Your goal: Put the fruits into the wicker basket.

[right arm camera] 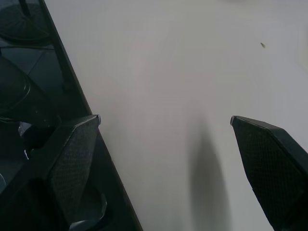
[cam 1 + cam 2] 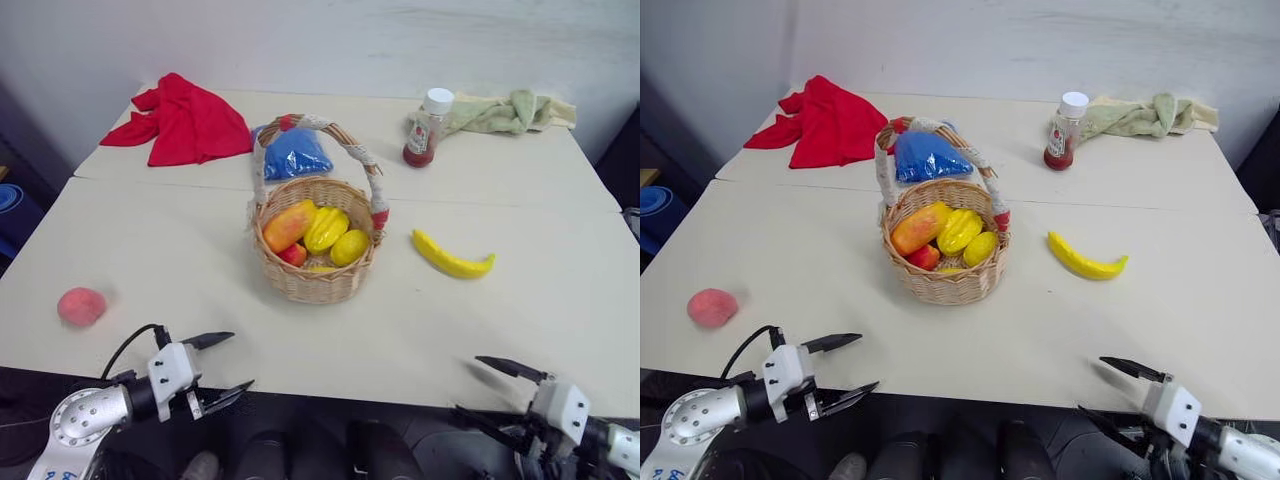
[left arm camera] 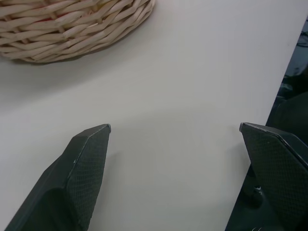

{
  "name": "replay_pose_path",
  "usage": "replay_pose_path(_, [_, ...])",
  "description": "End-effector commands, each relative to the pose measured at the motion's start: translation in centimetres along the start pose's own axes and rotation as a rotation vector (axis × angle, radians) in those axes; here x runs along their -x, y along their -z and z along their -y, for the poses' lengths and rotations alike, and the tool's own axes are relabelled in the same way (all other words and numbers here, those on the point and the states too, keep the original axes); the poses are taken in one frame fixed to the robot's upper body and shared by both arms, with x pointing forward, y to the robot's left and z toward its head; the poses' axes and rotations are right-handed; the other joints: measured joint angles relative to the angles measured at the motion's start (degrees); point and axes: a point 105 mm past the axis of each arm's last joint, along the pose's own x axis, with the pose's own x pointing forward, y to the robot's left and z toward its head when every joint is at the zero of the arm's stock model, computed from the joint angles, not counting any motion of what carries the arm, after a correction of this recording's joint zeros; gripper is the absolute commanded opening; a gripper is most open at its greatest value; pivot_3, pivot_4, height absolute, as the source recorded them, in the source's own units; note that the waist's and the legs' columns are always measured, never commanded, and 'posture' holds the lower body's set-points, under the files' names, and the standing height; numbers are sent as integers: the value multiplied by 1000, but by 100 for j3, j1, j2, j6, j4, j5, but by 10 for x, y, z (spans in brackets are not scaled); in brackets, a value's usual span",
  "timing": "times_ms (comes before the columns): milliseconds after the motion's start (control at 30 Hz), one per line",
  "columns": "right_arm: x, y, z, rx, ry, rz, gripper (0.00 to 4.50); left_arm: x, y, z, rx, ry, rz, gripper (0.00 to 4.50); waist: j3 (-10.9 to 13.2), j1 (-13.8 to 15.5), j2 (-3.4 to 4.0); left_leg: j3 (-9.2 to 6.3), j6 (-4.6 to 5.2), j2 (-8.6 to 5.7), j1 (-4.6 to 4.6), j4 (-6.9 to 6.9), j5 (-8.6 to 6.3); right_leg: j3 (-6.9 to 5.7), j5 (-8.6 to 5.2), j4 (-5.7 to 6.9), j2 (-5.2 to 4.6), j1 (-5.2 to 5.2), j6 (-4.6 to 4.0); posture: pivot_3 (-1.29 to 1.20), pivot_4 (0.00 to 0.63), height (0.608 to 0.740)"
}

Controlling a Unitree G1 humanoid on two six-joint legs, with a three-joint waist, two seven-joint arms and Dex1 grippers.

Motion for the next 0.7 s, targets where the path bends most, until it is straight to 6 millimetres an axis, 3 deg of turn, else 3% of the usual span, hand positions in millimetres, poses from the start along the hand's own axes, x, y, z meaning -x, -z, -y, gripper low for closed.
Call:
replay_pose_path(33, [-2, -8, 9, 37, 37, 37, 4454, -1, -18, -5, -37, -12, 74, 4500, 0, 0, 0, 2, 0, 0, 3, -1, 0, 1, 0, 1, 0, 1, 0, 0, 150, 740])
replay_pose_path(167, [-13, -14, 9, 30, 41, 93, 4454, -3, -23, -1, 58, 22, 107, 4500, 0, 3, 1, 7, -3, 3, 5, -4, 0, 2, 4, 7, 3, -2, 7, 0, 150, 740])
replay_pose_path(233, [-18, -17, 5, 14, 16, 118, 4454, 0, -24, 2, 110, 42, 109, 4500, -3, 2, 6, 7, -8, 3, 5, -7, -3, 0, 44, 9, 3, -5, 81, 0, 150, 740])
replay_pose_path(300, [-23, -24, 5, 37, 10, 159, 4454, 5, -24, 3, 186, 63, 117, 4500, -3, 1, 6, 7, -10, 4, 3, -9, -4, -3, 45, 9, 3, -9, 83, 0, 150, 740])
replay_pose_path(400, [-33, -43, 3, 30, -13, 270, 4454, 16, -26, -11, 247, -67, 158, 4500, -2, -3, 7, 5, -10, 6, 3, -7, -4, -3, 44, 9, 3, -9, 82, 0, 150, 740])
replay_pose_path(533, [-47, -80, 3, -117, -69, 412, 4454, 47, -15, -25, 282, -305, 171, 4500, -1, -23, 12, 5, -9, 7, 6, -4, -2, 4, 40, 11, 3, -7, 74, 0, 150, 740])
replay_pose_path(700, [-59, -130, -1, -101, -112, 592, 4454, 106, 0, -34, 371, -650, 204, 4500, -3, 3, 5, -1, -13, 10, -3, -6, -5, -5, 40, 10, 5, -15, 75, 0, 150, 740])
